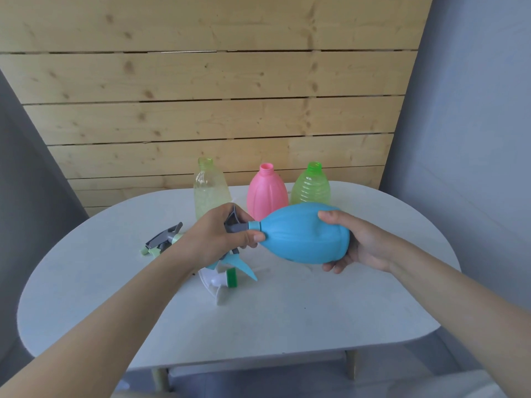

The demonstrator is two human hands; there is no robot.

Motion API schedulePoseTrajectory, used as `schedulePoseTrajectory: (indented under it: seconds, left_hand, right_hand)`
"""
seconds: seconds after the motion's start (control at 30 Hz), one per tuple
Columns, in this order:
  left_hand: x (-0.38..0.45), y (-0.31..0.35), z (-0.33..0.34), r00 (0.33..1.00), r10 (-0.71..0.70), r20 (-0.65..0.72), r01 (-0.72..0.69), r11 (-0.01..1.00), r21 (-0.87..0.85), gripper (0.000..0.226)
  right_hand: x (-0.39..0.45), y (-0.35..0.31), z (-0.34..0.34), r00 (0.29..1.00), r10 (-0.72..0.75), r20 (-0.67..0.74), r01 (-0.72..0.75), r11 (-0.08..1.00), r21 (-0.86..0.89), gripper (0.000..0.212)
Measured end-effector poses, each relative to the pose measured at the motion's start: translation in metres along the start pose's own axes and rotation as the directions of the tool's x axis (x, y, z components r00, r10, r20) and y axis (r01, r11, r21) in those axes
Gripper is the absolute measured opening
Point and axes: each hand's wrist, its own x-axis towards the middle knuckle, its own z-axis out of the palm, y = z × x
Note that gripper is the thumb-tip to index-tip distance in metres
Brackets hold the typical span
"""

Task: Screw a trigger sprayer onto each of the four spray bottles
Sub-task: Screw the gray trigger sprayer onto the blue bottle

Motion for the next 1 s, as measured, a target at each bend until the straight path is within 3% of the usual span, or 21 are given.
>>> schedulePoseTrajectory:
  seconds: [0.2,0.3,0.47,0.6,0.7,0.8,1.0]
  left_hand:
    - [0.002,-0.005,-0.001,0.997,-0.052,0.059,0.049,0.998,0.041,0.039]
    - [0.005,-0.006,0.005,0.993,-0.075,0.094,0.065,0.992,0.108,0.042]
    - [0.018,0.009,0.026,0.998,0.003,0.068,-0.014,0.988,0.153,0.042]
    - [0.030,0.033,0.035,0.993,0.101,0.052,-0.110,0.970,0.219,0.037]
    - [0.038,0.051,0.036,0.987,0.153,0.042,-0.156,0.984,0.089,0.026]
    - [0.050,0.064,0.044,0.983,0.175,-0.056,-0.179,0.981,-0.079,0.012]
    - [0.095,0.092,0.082,0.963,0.219,-0.158,-0.225,0.974,-0.020,0.013]
  right_hand:
    - [-0.009,0.003,0.001,0.998,0.068,0.012,-0.066,0.989,-0.130,0.064]
    - [-0.012,0.005,0.002,0.992,-0.070,-0.106,0.032,0.944,-0.327,0.083]
    - [-0.013,-0.005,0.011,0.976,-0.214,-0.030,0.168,0.837,-0.520,0.058]
    - [-0.013,-0.004,0.007,0.950,-0.307,-0.054,0.191,0.710,-0.678,0.072]
    - [-0.015,-0.006,-0.009,0.928,-0.348,-0.132,0.197,0.760,-0.619,0.064]
    - [-0.020,-0.005,-0.030,0.901,-0.369,-0.228,0.207,0.827,-0.522,0.054]
    - [-0.012,0.006,-0.070,0.804,-0.429,-0.411,0.192,0.843,-0.503,0.059]
